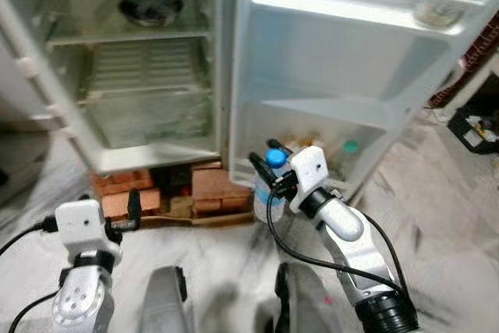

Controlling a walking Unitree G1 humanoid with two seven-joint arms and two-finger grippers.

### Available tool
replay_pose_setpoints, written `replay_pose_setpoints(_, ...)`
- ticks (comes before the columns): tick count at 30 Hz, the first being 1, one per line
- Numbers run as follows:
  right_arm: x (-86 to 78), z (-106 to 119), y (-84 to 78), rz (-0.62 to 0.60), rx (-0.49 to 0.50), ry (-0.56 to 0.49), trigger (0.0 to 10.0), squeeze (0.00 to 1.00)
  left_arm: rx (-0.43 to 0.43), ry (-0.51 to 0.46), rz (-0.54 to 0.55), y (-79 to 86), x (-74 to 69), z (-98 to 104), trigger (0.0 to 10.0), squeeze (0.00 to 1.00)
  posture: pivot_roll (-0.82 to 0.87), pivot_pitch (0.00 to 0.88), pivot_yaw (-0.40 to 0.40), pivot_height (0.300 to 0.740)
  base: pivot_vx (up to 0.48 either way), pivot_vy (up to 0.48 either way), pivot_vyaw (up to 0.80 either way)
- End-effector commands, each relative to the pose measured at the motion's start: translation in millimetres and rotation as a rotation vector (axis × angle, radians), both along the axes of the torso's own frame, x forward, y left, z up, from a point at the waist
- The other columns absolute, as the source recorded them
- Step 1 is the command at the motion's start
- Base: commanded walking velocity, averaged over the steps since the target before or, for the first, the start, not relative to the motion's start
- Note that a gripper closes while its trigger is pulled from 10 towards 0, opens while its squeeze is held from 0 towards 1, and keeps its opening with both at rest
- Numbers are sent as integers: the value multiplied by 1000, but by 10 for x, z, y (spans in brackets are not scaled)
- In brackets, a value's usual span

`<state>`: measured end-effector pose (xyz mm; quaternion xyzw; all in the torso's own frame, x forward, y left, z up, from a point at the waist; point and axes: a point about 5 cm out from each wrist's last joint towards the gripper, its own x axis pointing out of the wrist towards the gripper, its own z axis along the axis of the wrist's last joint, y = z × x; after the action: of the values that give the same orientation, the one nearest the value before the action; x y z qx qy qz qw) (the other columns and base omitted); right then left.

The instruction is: Restocking fridge

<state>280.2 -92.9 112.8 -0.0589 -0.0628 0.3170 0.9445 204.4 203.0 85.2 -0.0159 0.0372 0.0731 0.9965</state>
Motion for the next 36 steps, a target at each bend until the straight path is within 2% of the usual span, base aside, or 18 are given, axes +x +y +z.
replay_pose_setpoints(1, 22, 55, -62, -16, -2, -27, 10000, 0, -4, 20, -15, -39, -31, -41, 10000, 0, 48, 85, -46, 592, 337, 0, 438)
replay_pose_setpoints(22, 18, 38, -58, -2, 4, -18, 10000, 0, 0, 22, -19, -47, -22, -34, 10000, 0, 49, 95, -43, 592, 322, 0, 21)
replay_pose_setpoints(36, 26, 58, 25, 51, 27, -9, 10000, 0, 7, 50, 19, 4, -37, -66, 10000, 0, 56, 102, -46, 592, 0, 0, 0)
